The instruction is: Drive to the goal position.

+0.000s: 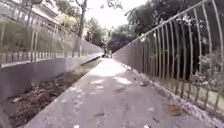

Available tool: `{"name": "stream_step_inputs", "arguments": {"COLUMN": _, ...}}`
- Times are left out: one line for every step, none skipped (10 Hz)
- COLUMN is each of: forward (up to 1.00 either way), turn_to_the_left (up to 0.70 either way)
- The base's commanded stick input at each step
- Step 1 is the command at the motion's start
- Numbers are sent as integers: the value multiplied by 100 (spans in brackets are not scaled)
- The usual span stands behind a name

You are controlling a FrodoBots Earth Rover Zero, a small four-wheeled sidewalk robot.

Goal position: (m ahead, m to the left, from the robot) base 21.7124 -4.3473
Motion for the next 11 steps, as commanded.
{"name": "stream_step_inputs", "arguments": {"forward": 50, "turn_to_the_left": 0}}
{"name": "stream_step_inputs", "arguments": {"forward": 50, "turn_to_the_left": 0}}
{"name": "stream_step_inputs", "arguments": {"forward": 50, "turn_to_the_left": 0}}
{"name": "stream_step_inputs", "arguments": {"forward": 50, "turn_to_the_left": 0}}
{"name": "stream_step_inputs", "arguments": {"forward": 50, "turn_to_the_left": 0}}
{"name": "stream_step_inputs", "arguments": {"forward": 50, "turn_to_the_left": 0}}
{"name": "stream_step_inputs", "arguments": {"forward": 50, "turn_to_the_left": 0}}
{"name": "stream_step_inputs", "arguments": {"forward": 50, "turn_to_the_left": 0}}
{"name": "stream_step_inputs", "arguments": {"forward": 50, "turn_to_the_left": 0}}
{"name": "stream_step_inputs", "arguments": {"forward": 50, "turn_to_the_left": 0}}
{"name": "stream_step_inputs", "arguments": {"forward": 50, "turn_to_the_left": 0}}
